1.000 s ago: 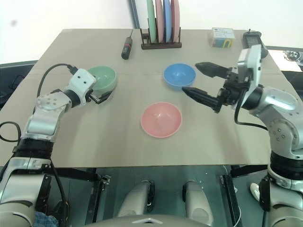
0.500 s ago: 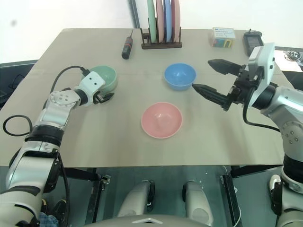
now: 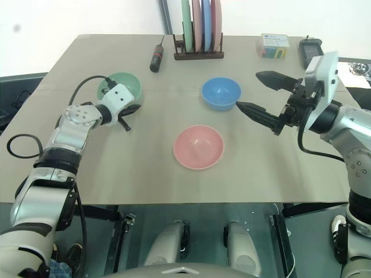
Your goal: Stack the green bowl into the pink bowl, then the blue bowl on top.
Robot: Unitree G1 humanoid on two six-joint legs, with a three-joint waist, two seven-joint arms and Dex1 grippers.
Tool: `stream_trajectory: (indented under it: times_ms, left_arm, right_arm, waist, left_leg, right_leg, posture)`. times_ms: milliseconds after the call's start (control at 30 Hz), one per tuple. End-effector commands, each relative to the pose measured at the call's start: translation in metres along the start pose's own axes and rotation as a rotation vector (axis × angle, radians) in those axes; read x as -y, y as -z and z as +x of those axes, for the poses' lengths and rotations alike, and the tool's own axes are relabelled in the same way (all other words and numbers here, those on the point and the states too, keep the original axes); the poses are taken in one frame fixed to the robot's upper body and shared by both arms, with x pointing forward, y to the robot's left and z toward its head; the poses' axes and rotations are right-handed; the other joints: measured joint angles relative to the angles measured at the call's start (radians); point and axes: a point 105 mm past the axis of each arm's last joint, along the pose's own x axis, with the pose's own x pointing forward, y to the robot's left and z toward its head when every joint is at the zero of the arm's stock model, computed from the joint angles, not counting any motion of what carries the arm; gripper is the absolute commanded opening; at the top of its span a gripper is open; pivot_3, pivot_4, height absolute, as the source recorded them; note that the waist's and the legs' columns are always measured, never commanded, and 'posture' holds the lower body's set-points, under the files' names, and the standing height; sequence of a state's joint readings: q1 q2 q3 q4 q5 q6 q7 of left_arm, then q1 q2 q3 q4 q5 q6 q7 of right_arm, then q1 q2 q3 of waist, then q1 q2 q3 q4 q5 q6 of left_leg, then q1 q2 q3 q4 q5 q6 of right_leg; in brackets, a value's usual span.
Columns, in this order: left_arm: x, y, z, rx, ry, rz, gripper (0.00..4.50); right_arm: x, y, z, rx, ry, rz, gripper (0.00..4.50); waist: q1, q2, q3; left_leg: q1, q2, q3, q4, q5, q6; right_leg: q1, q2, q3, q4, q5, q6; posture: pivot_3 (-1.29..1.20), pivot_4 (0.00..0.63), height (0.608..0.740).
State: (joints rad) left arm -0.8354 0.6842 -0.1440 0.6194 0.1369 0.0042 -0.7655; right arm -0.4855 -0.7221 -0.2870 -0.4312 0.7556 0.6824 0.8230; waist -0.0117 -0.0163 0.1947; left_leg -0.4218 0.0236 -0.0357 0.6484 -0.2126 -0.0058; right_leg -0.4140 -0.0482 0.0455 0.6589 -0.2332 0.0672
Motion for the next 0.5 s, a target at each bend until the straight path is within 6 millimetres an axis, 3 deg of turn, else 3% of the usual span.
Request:
stream_trajectory:
  times_ms: [33,167,367,500]
  left_arm:
    - [0.009,-0.073,-0.001,0.215,0.080,0.160,0.07]
    - [0.058,-0.119,-0.013,0.347,0.326,0.317,0.07]
    - [0.118,-0.146,-0.043,0.468,0.630,0.428,0.07]
    - [0.139,-0.154,-0.064,0.518,0.771,0.442,0.07]
  right_arm:
    - [-0.004,-0.010,0.001,0.026,-0.024,-0.048,4.50]
    - [-0.004,-0.010,0.004,0.031,-0.037,-0.049,4.50]
    - [-0.005,-0.010,0.007,0.032,-0.046,-0.054,4.50]
    - [-0.005,-0.011,0.006,0.031,-0.044,-0.061,4.50]
  waist:
    - [0.003,0.000,0.000]
    - [-0.003,0.000,0.000]
    - [-0.010,0.000,0.000]
    - [-0.008,0.000,0.000]
  left_leg:
    - [-0.001,0.000,0.000,0.001,0.000,0.000]
    - [-0.002,0.000,0.000,0.001,0.000,0.000]
    - [-0.001,0.000,0.001,0.001,0.000,0.000]
    - [-0.001,0.000,0.000,0.002,0.000,0.000]
  right_leg:
    - [0.000,0.000,0.000,0.000,0.000,0.000]
    - [-0.001,0.000,0.000,0.000,0.000,0.000]
    - [-0.002,0.000,0.001,0.001,0.000,0.000]
    - [-0.002,0.000,0.001,0.002,0.000,0.000]
  posture:
    - [0.00,0.150,0.740]
    - [0.00,0.150,0.740]
    - [0.00,0.150,0.740]
    - [0.00,0.150,0.740]
